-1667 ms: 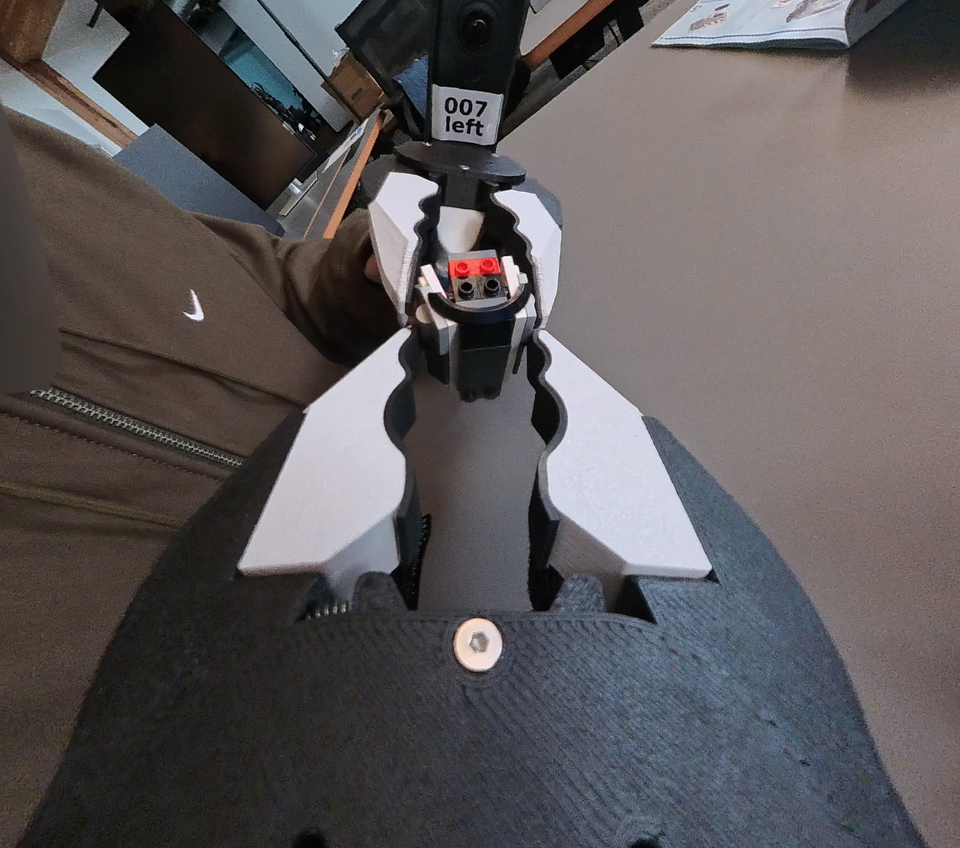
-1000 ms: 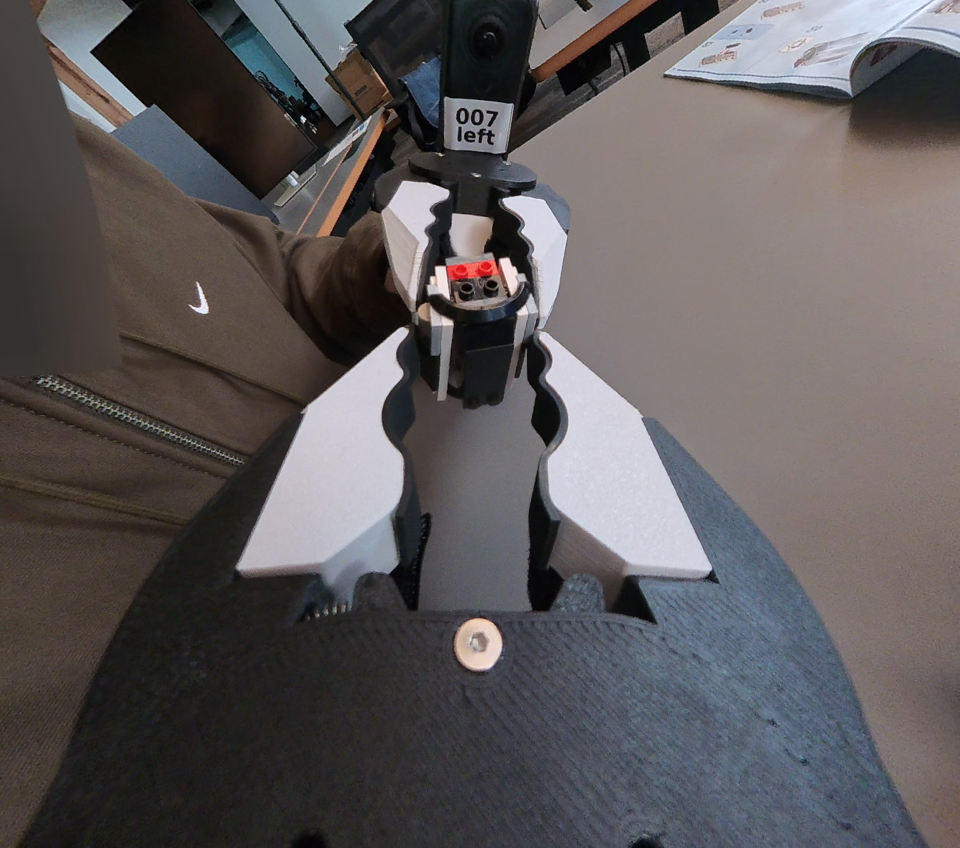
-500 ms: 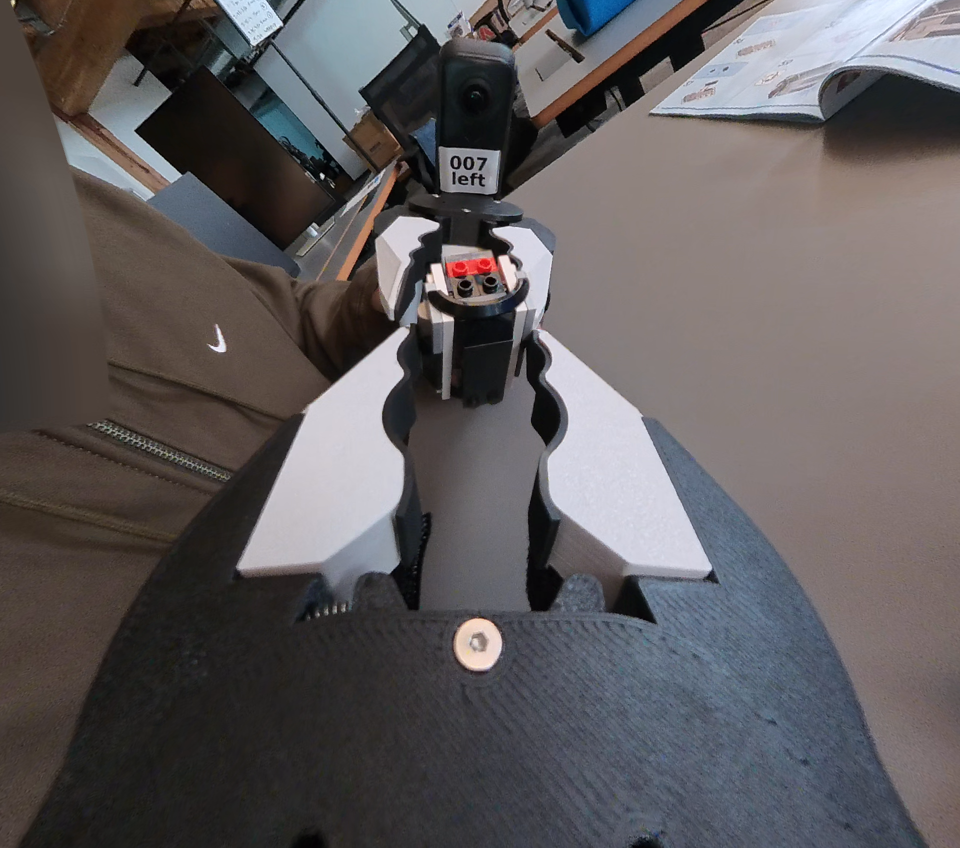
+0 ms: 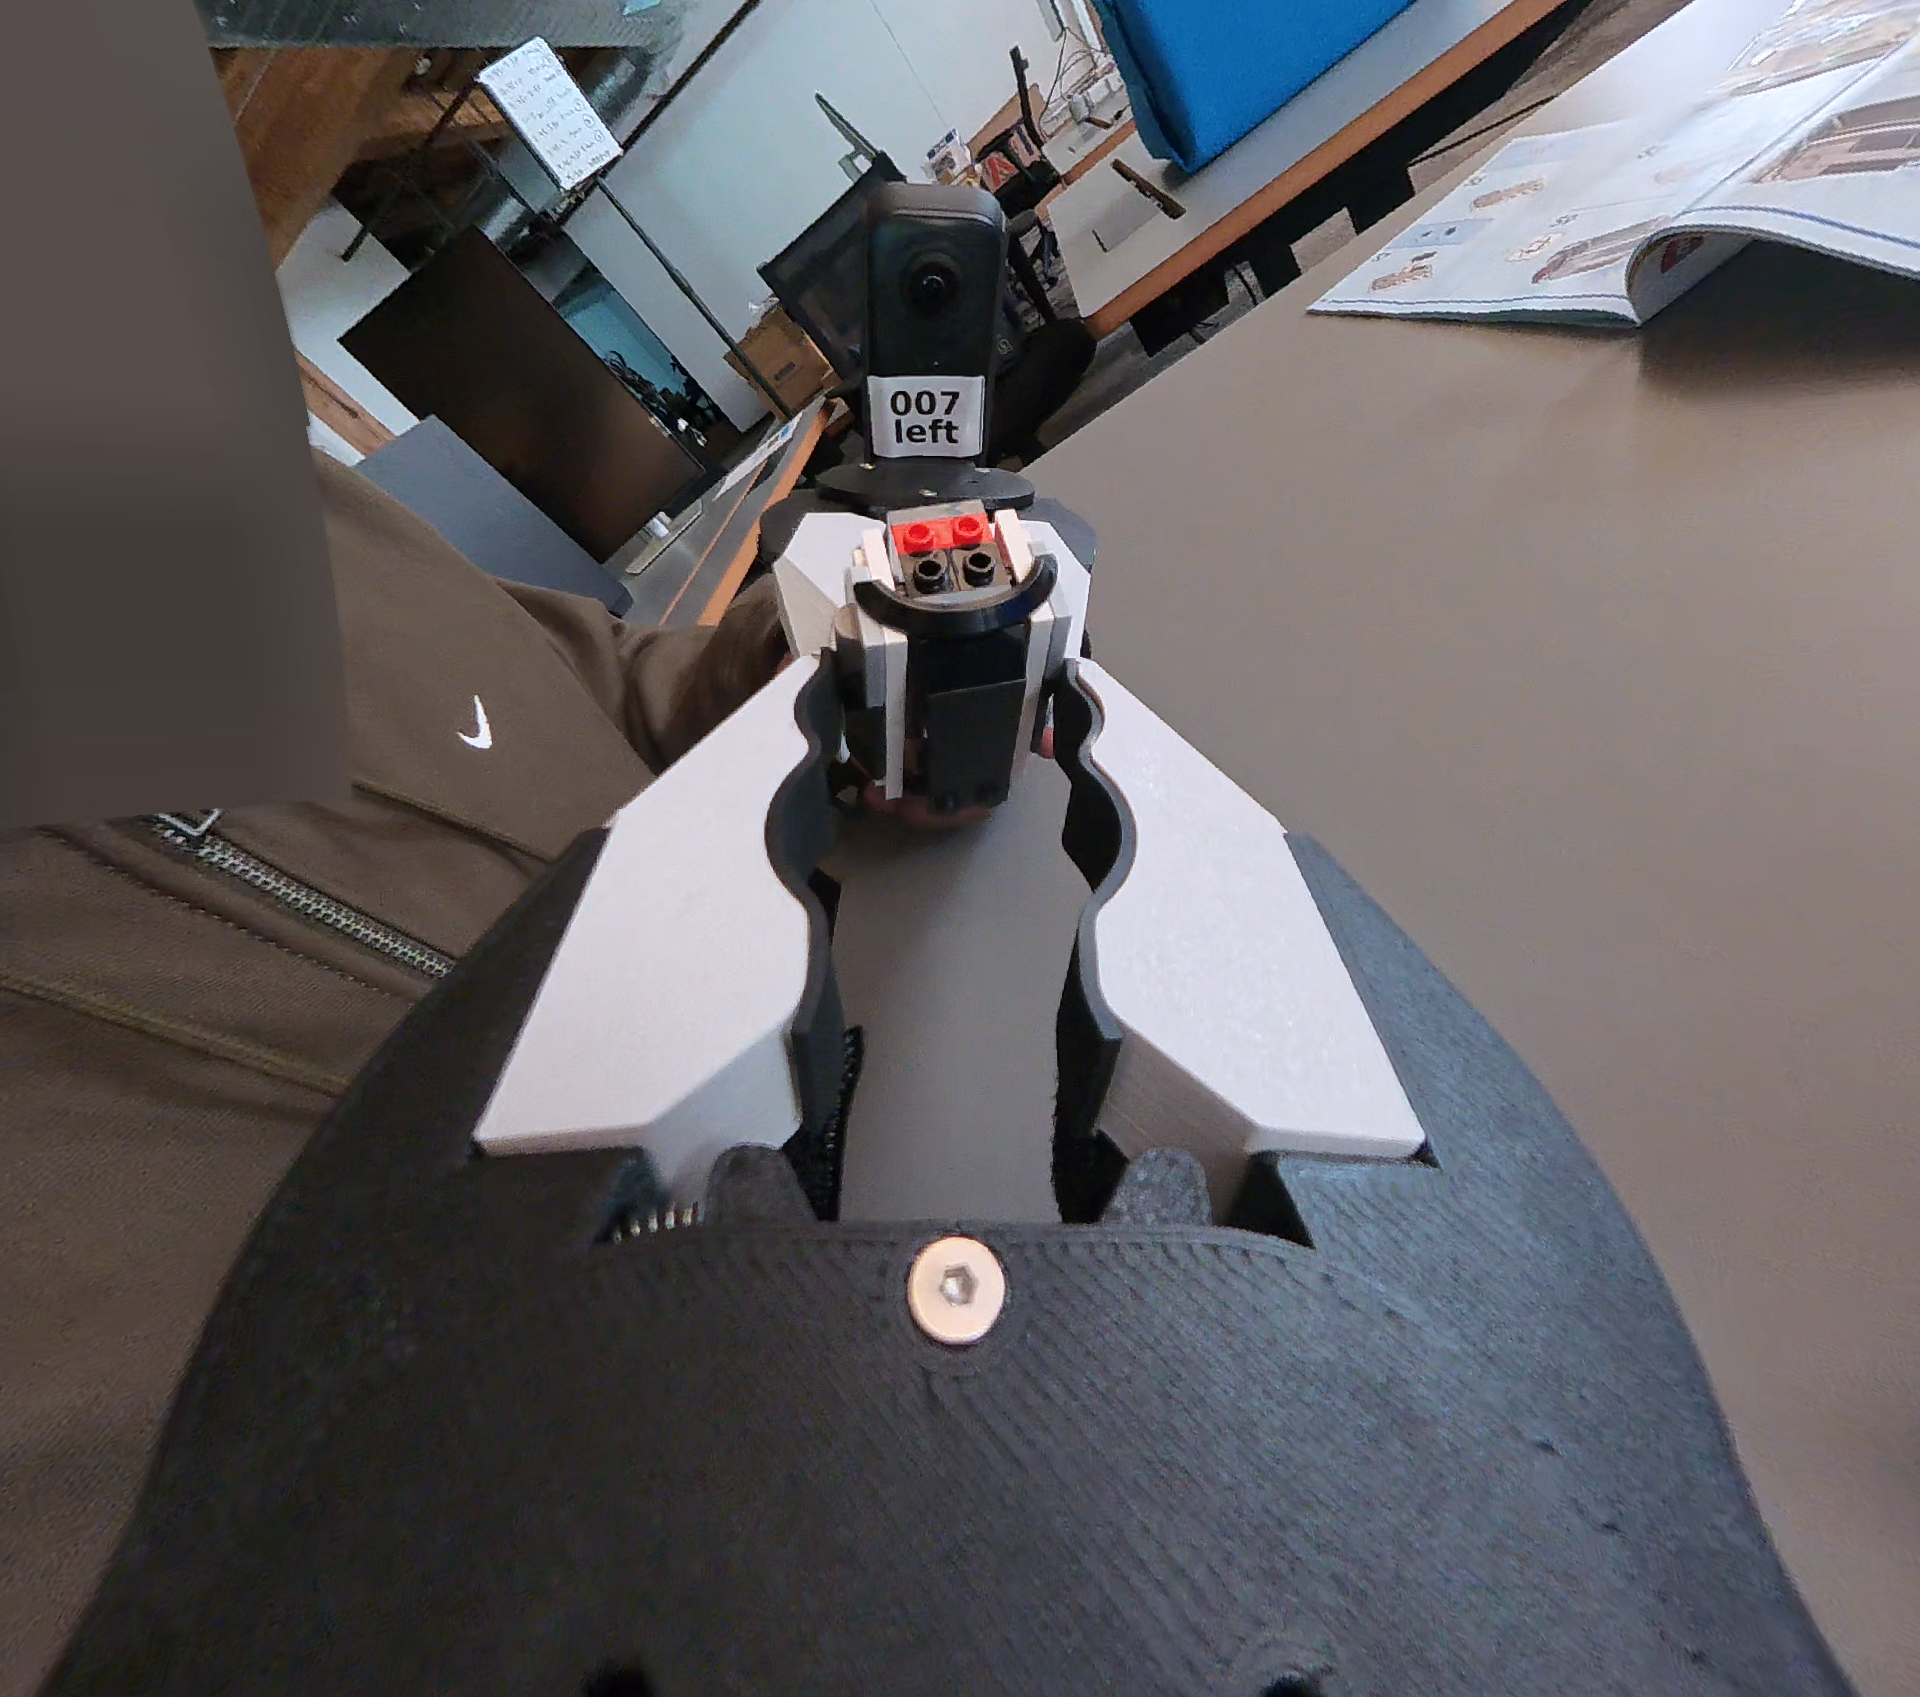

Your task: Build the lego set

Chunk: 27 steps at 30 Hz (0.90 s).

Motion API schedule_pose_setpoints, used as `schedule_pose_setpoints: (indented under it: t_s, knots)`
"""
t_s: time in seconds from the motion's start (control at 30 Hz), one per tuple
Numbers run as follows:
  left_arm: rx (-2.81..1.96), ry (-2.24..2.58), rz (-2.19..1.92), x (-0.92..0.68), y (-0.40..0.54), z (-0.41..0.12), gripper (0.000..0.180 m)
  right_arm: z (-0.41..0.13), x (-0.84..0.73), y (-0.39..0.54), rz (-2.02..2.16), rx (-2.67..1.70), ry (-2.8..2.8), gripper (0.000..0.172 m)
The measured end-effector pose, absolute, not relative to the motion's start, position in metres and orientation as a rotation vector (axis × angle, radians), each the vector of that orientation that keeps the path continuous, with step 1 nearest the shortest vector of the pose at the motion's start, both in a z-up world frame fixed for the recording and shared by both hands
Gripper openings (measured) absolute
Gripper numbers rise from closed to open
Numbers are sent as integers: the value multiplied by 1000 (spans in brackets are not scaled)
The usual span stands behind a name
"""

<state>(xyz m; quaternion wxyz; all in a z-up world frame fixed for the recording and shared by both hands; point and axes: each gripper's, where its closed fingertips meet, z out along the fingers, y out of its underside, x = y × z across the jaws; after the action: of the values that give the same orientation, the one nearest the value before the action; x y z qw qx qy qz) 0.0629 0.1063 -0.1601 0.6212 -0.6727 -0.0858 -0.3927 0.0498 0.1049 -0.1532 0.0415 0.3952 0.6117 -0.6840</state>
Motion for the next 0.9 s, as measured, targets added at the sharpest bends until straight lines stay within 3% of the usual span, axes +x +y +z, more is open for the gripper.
schedule_pose_setpoints:
  t_s: [0.9]
  knots:
    - [-1568, -174, -852, 62, 107, -163, 35, -153, 50, 105, -2114, 1198, 1843, 42]
